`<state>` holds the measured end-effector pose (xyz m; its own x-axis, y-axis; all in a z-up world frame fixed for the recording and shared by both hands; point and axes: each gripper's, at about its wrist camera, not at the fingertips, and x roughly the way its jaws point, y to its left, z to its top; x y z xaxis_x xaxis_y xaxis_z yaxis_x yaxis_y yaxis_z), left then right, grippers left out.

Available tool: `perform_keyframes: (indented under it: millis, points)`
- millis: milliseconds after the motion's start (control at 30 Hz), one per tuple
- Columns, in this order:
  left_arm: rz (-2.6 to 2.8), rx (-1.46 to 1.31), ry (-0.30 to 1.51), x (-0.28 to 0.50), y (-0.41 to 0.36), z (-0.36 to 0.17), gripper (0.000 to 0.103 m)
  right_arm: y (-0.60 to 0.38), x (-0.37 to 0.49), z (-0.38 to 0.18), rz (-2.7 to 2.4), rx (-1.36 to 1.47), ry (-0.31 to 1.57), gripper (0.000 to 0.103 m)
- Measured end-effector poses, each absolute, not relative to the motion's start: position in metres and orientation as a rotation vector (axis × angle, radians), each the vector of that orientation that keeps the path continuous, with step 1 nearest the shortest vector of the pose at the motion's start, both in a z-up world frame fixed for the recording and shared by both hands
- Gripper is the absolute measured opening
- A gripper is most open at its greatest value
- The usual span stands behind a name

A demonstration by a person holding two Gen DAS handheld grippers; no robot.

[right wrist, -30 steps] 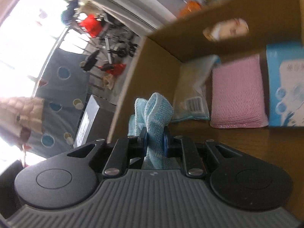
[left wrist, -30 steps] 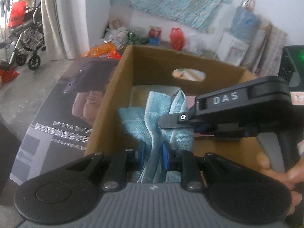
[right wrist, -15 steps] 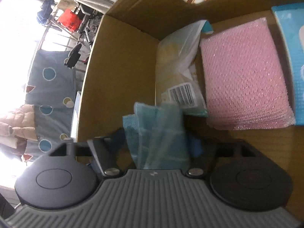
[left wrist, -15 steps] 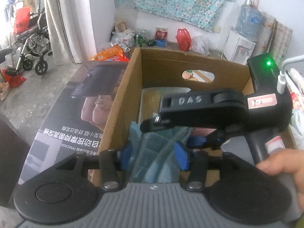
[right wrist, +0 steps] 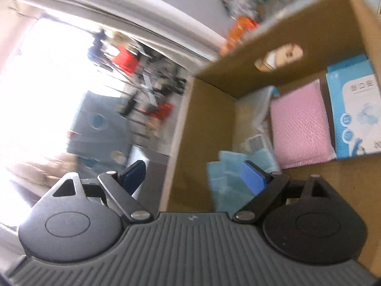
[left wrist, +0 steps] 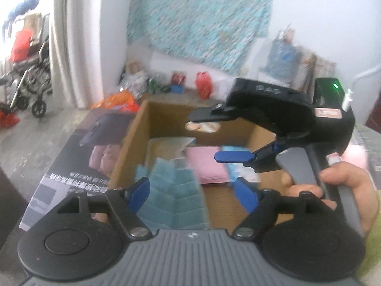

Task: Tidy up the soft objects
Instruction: 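Open the left tool to release the towel and move both tools back toward the pile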

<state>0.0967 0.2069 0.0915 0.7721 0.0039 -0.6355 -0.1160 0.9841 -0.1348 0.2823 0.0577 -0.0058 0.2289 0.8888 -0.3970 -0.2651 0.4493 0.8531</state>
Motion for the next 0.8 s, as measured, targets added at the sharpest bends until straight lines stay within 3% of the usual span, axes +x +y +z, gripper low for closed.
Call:
perform_keyframes:
  millis: [200, 400, 600, 800]
  points:
    - [-0.124, -0.161, 0.563, 0.050, 0.144, 0.112, 0.090, -0.059, 0.219, 0.029, 0.987, 0.803, 0.879, 0.090]
    - [-0.351, -0.144, 0.523, 0.028, 0.063, 0.100, 0.091, -0.204, 0.163, 0.037, 0.826, 0.773, 0.771, 0.091]
    - [-0.531, -0.142, 0.560, 0.051, -0.012, 0.071, 0.091, -0.304, 0.139, 0.048, 0.556, 0.627, 0.727, 0.092]
    - [-0.596, -0.092, 0.601, 0.092, -0.076, 0.046, 0.087, -0.347, 0.166, 0.024, 0.369, 0.504, 0.792, 0.092]
